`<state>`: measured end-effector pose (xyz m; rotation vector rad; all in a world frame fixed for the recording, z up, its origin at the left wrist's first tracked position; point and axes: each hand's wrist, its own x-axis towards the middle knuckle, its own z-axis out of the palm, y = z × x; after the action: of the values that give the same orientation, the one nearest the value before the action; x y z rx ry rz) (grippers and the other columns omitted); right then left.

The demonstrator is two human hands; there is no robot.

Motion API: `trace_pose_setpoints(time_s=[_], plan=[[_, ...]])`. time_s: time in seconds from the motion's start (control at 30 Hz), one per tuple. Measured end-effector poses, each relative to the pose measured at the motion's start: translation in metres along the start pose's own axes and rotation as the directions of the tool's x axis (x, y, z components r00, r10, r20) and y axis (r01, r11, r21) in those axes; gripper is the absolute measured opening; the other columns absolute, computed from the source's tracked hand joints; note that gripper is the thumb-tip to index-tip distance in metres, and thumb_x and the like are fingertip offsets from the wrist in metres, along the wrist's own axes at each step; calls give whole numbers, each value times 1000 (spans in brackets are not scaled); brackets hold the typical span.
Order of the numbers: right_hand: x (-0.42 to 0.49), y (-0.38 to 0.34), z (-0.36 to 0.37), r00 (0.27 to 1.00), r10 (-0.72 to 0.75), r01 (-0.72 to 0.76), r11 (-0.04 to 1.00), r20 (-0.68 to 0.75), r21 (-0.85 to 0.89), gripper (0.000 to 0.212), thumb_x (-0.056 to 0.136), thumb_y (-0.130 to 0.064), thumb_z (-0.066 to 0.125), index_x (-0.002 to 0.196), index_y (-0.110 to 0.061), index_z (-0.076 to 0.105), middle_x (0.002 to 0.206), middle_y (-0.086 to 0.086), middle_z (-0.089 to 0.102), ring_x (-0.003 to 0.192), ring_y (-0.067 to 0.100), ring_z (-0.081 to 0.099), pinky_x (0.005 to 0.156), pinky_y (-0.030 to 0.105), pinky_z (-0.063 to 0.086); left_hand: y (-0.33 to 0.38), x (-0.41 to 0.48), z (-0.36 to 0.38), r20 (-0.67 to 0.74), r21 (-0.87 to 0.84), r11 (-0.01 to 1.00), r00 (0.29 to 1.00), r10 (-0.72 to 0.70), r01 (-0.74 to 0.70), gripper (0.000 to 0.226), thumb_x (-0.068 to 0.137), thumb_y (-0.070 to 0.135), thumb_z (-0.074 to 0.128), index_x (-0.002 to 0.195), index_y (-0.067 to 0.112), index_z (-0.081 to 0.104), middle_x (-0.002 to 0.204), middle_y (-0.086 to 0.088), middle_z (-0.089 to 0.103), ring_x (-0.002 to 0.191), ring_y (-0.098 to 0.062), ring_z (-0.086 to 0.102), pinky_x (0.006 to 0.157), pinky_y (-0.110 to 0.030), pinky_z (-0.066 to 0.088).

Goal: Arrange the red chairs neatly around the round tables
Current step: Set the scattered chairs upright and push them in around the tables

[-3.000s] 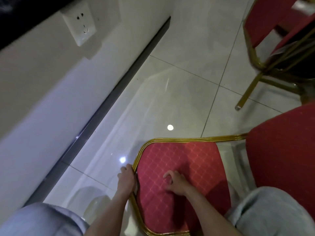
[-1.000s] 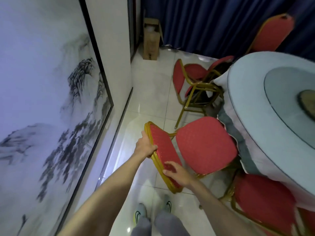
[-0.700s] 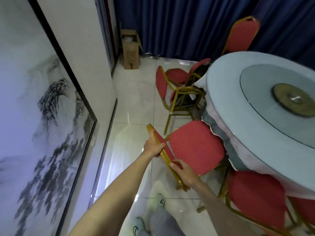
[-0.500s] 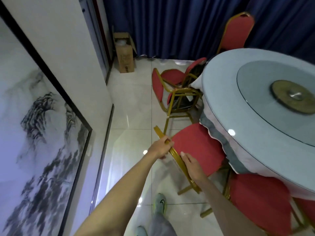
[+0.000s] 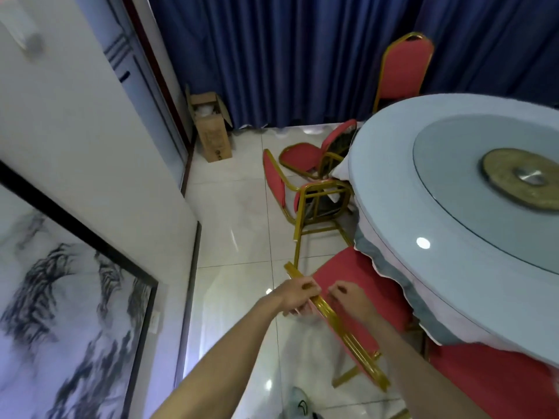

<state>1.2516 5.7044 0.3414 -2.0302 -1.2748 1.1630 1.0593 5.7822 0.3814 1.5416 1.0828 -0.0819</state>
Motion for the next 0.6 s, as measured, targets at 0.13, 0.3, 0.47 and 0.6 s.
trace_pose_setpoints(time_s=[0.13, 0.3, 0.47, 0.6], plan=[[39, -38, 0, 999, -51, 50, 996, 6, 72, 23, 97, -10, 62, 81, -23, 74, 77, -9, 76, 75, 7, 71, 70, 23, 55, -10, 5, -38, -238, 54, 995, 967, 94, -83, 22, 103, 37, 53, 120, 26, 61, 87, 0, 74, 76, -19, 73, 76, -37, 62], [99, -90, 21, 999, -30, 23, 976, 29, 216, 18, 101, -15, 61, 89, -18, 74, 82, 1, 76, 79, 17, 71, 71, 31, 54, -28, 20, -104, -371, -70, 993, 927, 63, -95, 20, 105, 23, 48, 113, 21, 67, 85, -5, 76, 74, -19, 71, 75, -34, 56], [166, -146, 50, 997, 6, -22, 980, 80, 198, 18, 104, -16, 56, 93, -18, 71, 89, 3, 75, 79, 15, 67, 63, 21, 49, -59, 55, -184, -414, -184, 977, 910, 18, -104, 28, 106, 12, 39, 110, 18, 66, 82, -5, 75, 67, -14, 66, 66, -27, 51], [220, -188, 64, 992, 36, -55, 986, 122, 154, 16, 104, -16, 56, 98, -16, 71, 93, 5, 75, 84, 16, 69, 71, 23, 50, -72, 74, -254, -406, -206, 974, 914, 2, -94, 26, 104, 12, 43, 111, 19, 66, 86, -5, 76, 70, -12, 68, 63, -21, 51]])
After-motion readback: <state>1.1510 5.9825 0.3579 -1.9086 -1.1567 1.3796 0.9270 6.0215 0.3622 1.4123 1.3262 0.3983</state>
